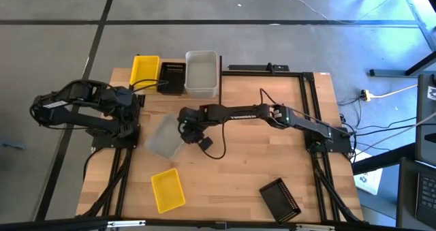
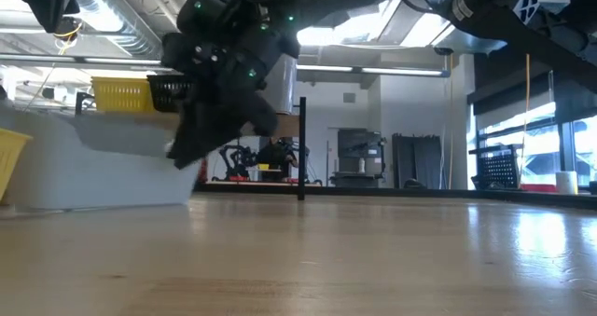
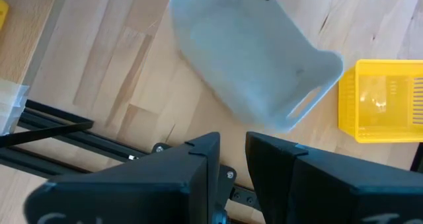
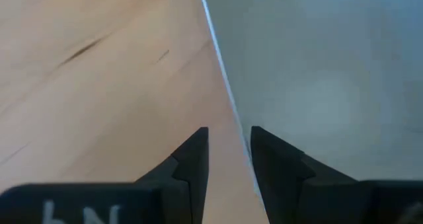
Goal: Stack baskets on shelf by color
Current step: Stack the gray bin on top of the other gray bin on the shelf
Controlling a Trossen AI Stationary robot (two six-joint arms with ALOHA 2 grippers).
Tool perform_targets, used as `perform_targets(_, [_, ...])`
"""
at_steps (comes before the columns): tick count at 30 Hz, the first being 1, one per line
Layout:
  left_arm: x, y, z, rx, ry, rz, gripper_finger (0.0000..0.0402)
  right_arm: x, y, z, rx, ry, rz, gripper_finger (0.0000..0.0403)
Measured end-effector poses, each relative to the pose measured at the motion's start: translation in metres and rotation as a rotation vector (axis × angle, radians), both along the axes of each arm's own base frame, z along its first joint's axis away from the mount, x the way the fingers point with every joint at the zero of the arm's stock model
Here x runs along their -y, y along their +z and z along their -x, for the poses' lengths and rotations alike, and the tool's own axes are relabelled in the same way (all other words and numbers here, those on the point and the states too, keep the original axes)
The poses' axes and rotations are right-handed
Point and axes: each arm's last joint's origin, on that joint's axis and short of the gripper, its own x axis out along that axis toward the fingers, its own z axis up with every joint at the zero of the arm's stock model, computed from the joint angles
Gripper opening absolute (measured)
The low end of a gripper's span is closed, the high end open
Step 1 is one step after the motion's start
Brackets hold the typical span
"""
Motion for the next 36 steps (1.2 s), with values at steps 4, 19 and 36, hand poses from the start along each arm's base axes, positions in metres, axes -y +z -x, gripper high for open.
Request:
perform_targets(4, [0.0, 0.0, 0.0, -0.001, -0.007, -0.004, 0.0066, -0.005, -0.003, 0.002, -0.032, 0.007, 0.004, 0.0113])
perform_targets(19, [0.0, 0.0, 0.0, -0.001, -0.008, -0.004, 0.0066, -0.006, -0.004, -0.008, 0.082, 0.003, 0.022, 0.0113])
perform_targets(36, [0.0, 0.0, 0.0, -0.006, -0.077, -0.04, 0.0066, -0.008, -0.024, -0.009, 0.009, -0.097, -0.034, 0.0009])
